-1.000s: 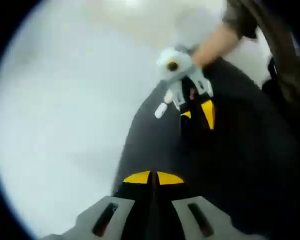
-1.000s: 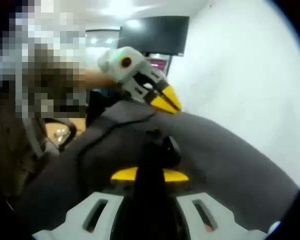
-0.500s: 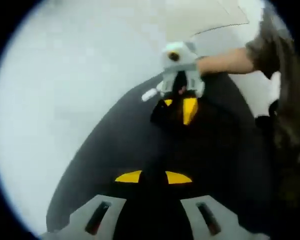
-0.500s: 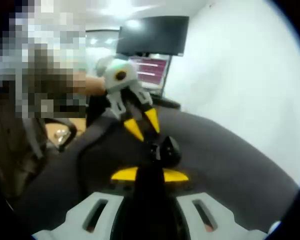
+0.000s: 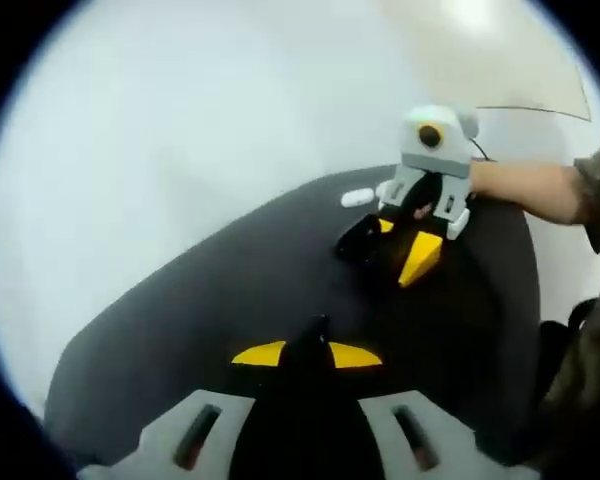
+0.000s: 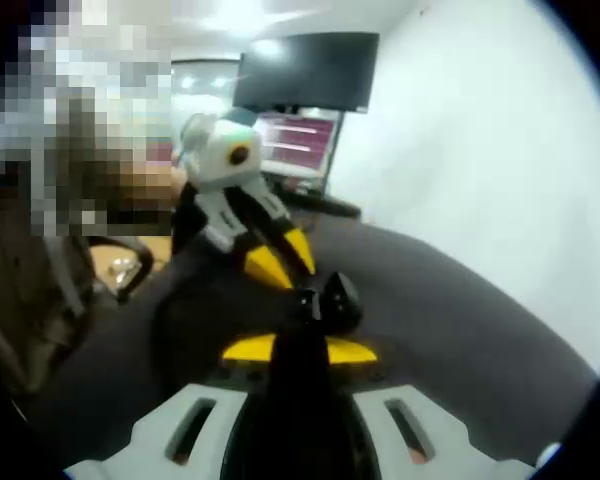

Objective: Pick up three earphones and place each one into its charging case using tactile feedback, ensure that each earphone is properly inserted and securely positioned inside the case.

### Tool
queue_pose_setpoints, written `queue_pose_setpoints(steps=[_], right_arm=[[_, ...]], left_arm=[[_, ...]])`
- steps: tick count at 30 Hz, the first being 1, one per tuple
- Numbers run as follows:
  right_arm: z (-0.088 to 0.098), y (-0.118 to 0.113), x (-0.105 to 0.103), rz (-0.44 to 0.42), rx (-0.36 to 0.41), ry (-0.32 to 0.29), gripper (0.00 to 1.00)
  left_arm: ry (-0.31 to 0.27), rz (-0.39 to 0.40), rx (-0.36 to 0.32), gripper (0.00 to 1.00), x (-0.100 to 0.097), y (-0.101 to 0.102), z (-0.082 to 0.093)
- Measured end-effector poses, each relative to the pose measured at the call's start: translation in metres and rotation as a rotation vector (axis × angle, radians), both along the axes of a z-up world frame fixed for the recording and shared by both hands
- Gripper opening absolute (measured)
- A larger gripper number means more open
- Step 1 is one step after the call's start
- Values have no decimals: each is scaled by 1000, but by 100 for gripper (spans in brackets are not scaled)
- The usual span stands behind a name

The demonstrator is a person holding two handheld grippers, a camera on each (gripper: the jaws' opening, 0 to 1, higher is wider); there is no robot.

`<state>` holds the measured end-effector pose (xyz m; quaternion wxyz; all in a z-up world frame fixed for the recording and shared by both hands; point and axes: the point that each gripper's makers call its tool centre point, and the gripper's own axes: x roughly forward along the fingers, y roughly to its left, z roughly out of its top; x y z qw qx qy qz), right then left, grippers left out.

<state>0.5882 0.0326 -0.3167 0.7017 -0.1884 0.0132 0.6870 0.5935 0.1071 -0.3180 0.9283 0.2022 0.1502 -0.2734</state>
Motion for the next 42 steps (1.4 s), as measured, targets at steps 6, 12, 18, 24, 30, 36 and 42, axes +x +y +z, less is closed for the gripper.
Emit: queue_pose_setpoints(steps=[6, 12, 18, 24, 30, 36, 42], right_arm=[[0, 0, 0, 1, 0, -2, 18], [0, 0, -1, 3, 0, -3, 18], [0, 0, -2, 1, 1, -6, 18], [0, 0, -3, 2, 1, -7, 18], [0, 0, -2, 3, 1, -9, 18], [0, 0, -2, 1, 1, -10, 18], [0, 0, -1, 3, 1, -9, 18]], left_arm=[[-12, 6, -26, 10, 0, -2, 1], [31, -4, -100, 17, -4, -6, 0], [31, 16, -75, 8, 5, -9, -2], [4, -34, 21, 7, 7, -7, 2], [-27, -85, 186, 7, -5, 0, 12], [102, -146, 105, 7, -14, 3, 5], [186, -101, -18, 21, -13, 22, 0]])
